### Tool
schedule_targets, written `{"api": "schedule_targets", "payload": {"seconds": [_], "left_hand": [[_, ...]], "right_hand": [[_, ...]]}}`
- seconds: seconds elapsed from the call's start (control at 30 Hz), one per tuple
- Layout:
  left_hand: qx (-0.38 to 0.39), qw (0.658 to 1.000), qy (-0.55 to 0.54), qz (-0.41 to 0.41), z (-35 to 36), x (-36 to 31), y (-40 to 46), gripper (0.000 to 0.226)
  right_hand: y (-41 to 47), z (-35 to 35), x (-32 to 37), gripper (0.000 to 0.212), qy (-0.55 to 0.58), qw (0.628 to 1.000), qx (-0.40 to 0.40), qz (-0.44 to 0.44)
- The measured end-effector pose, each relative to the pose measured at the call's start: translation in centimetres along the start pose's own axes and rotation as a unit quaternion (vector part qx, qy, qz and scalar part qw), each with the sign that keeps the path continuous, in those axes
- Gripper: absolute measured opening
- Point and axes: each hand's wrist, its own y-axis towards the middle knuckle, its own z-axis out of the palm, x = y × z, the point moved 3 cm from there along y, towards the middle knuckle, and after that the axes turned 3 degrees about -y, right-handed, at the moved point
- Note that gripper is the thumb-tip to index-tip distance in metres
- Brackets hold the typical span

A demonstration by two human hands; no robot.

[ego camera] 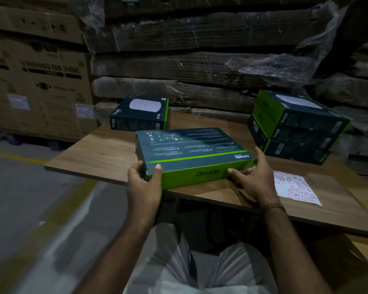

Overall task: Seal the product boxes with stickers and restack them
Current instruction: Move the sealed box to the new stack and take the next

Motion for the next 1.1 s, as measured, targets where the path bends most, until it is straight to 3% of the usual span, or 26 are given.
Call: {"api": "schedule_targets", "payload": {"seconds": [0.07,0.23,0.37,0.5,0.67,0.73,0.87,0.9,1.0,1.1], "left_hand": [[-0.027,1.0,-0.006,-0.006,-0.5,-0.6,1.3,0.034],[-0.057,0.998,0.028,0.004,-1.5,-1.3,3.2,0.032],[-0.1,0.994,0.05,0.011,-2.0,-1.4,4.5,0.023],[-0.096,0.992,0.083,-0.009,-1.3,-1.6,5.5,0.024],[-0.023,0.989,0.148,0.009,1.1,-1.6,7.0,0.029],[0.008,0.982,0.189,0.017,2.5,-1.4,7.7,0.039],[0.039,0.959,0.281,0.002,6.3,-1.1,5.8,0.112],[0.06,0.958,0.279,-0.005,7.4,-0.9,4.8,0.121],[0.121,0.958,0.258,-0.003,10.5,0.3,2.3,0.133],[0.153,0.961,0.232,0.004,11.9,1.4,2.1,0.127]], "right_hand": [[-0.6,-0.2,0.4,0.119,0.01,1.0,-0.017,0.007],[-2.9,-1.0,0.9,0.108,0.033,0.997,-0.064,0.008],[-5.3,-2.0,1.9,0.069,0.064,0.992,-0.104,-0.024],[-6.9,-2.4,1.8,0.049,0.131,0.976,-0.169,-0.032],[-7.6,-2.2,0.5,0.045,0.167,0.974,-0.154,-0.026],[-8.4,-2.2,0.6,0.041,0.134,0.976,-0.168,-0.038],[-10.0,-1.4,2.1,0.039,0.067,0.972,-0.21,-0.083],[-10.3,-1.2,2.5,0.038,0.058,0.971,-0.217,-0.087],[-11.2,-0.2,3.3,0.036,0.029,0.969,-0.218,-0.113],[-12.4,1.0,3.8,0.036,0.026,0.968,-0.186,-0.169]]}}
